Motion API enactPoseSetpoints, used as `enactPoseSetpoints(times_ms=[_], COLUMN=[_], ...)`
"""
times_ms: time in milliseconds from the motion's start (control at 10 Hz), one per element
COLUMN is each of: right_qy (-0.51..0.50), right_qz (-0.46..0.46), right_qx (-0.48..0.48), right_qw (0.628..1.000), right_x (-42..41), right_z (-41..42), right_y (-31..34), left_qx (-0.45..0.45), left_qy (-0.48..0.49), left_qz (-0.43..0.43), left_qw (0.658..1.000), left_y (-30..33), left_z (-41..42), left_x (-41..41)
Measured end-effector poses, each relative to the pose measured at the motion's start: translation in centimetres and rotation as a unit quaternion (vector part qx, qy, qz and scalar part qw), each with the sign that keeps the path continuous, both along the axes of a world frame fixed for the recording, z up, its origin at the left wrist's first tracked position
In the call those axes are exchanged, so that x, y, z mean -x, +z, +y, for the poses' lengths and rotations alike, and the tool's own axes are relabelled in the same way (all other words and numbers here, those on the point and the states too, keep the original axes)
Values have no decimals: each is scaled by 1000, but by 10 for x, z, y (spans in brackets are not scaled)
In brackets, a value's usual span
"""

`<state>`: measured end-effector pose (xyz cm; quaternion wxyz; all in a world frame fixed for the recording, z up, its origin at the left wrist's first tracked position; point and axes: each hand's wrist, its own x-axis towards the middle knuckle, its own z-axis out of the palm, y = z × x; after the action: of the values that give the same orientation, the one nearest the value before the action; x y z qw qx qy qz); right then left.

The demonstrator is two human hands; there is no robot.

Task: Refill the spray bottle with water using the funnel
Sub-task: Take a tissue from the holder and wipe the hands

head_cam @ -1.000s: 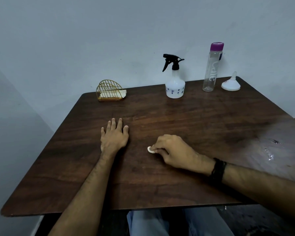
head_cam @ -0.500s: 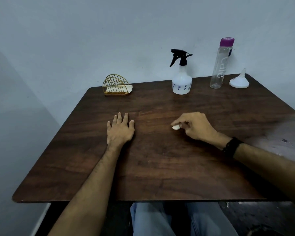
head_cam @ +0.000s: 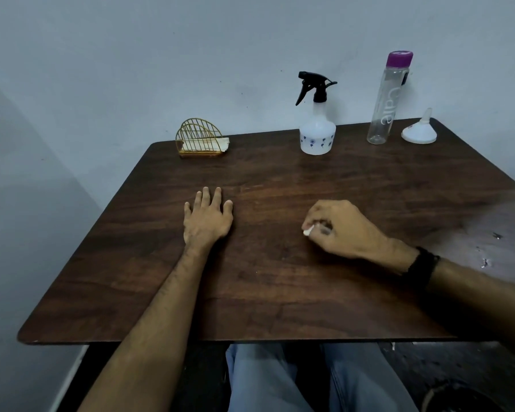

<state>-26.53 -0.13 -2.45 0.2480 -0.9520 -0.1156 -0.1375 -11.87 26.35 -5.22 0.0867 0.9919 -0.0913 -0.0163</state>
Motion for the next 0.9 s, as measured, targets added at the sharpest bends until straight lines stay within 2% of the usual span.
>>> enactPoseSetpoints(times_ms=[100, 200, 300, 400, 500, 700, 800, 900], right_qy=[78, 73, 4, -61, -34, 131, 124, 30], right_qz=[18, 16, -17, 2, -8, 16, 13, -4], right_qx=[10, 9, 6, -3, 2, -19, -11, 18], right_qw=[997, 997, 1000, 998, 999, 991, 992, 999], right_x=[27, 17, -20, -42, -31, -22, -66, -114], right_z=[28, 29, 4, -18, -6, 75, 89, 67], right_y=[0, -4, -8, -6, -6, -10, -9, 0], left_qx=[-1, 1, 1, 6, 11, 12, 16, 16], left_qy=[-2, -1, -3, -2, 1, 0, -3, -4], left_qz=[-2, -1, -1, -3, -10, -24, -23, -16], left_qw=[1000, 1000, 1000, 1000, 1000, 1000, 1000, 1000], left_y=[0, 0, 1, 1, 0, -3, -2, -1], left_z=[1, 2, 3, 2, -1, -1, 1, 2], left_x=[-2, -3, -2, 2, 2, 1, 1, 2])
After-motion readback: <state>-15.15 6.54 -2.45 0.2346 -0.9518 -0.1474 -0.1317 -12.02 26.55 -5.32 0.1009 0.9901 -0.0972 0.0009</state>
